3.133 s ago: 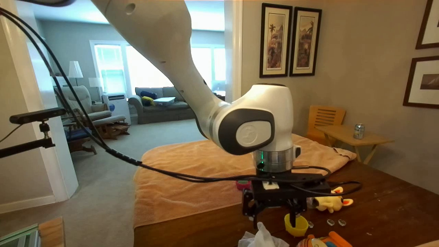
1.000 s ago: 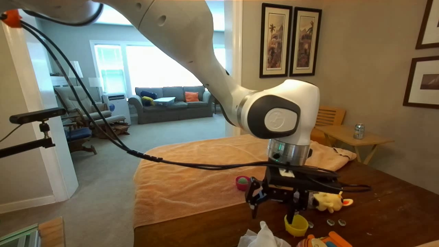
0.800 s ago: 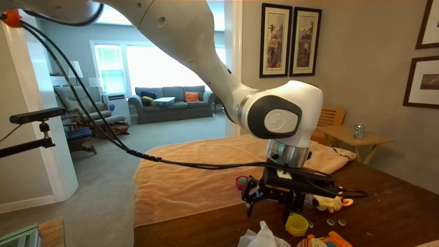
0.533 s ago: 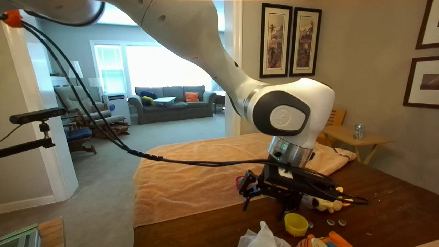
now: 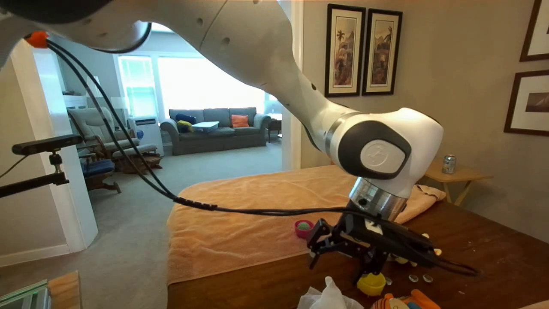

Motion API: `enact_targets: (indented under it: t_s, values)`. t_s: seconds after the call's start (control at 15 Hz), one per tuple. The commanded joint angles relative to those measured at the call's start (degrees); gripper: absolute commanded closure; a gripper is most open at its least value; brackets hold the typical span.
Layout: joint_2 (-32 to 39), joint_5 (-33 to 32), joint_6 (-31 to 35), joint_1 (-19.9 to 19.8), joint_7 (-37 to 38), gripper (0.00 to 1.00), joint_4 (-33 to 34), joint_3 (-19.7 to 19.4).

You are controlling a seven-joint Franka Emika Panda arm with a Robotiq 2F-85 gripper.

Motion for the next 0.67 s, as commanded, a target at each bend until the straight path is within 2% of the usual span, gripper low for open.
enact_targets:
  t_s: [0.0,0.6]
  values:
    - [4.1,0.66,-2.55,0.33,-0.5,0.0,6.15,-0.01]
    - [4.52,0.14,-4.44,1.35,-0.51,0.0,9.97,0.89]
